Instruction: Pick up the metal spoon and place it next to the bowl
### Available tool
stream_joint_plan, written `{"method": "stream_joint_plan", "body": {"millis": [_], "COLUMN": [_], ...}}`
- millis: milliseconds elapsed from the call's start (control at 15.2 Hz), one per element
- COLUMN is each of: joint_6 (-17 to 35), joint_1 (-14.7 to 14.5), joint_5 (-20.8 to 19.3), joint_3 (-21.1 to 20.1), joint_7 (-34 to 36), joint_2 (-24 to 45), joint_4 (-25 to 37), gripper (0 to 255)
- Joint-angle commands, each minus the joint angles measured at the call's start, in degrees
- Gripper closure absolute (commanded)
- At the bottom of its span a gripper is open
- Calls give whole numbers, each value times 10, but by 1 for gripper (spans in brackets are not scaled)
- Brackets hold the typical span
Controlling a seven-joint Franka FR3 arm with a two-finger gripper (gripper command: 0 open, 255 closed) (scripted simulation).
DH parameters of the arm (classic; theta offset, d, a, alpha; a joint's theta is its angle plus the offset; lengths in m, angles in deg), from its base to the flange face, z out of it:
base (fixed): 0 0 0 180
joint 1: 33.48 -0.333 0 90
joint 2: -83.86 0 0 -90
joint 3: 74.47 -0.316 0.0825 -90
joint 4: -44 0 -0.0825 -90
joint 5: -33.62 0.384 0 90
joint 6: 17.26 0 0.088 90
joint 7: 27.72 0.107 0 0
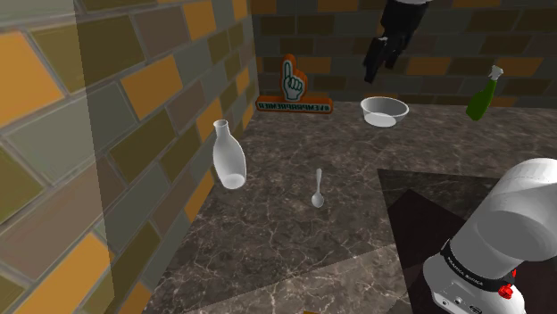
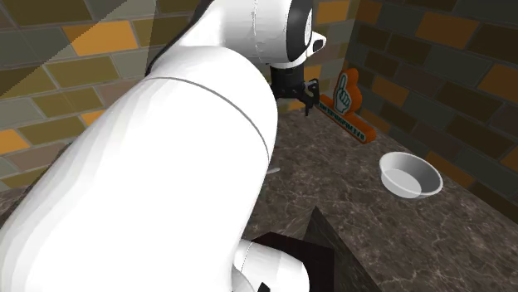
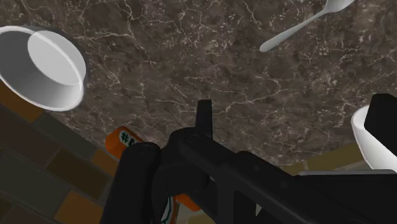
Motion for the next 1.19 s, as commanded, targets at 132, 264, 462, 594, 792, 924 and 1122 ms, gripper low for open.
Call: {"method": "stream_joint_plan", "body": {"millis": [132,264,462,594,792,924,1122], "joint_6": [24,49,89,118,163,195,245], "joint_1": [8,15,24,29,36,38,41], "joint_5": [13,27,48,64,88,105,132], "joint_3": [-6,-12,-22,-29,-39,-45,-55], "joint_7": [37,73,126,160,210,242,288], "joint_2": [11,24,48,67,101,126,171], "joint_4": [-26,-51,-84,-104,-130,-145,-163], "gripper": [0,0,0,0,0,0,0]}}
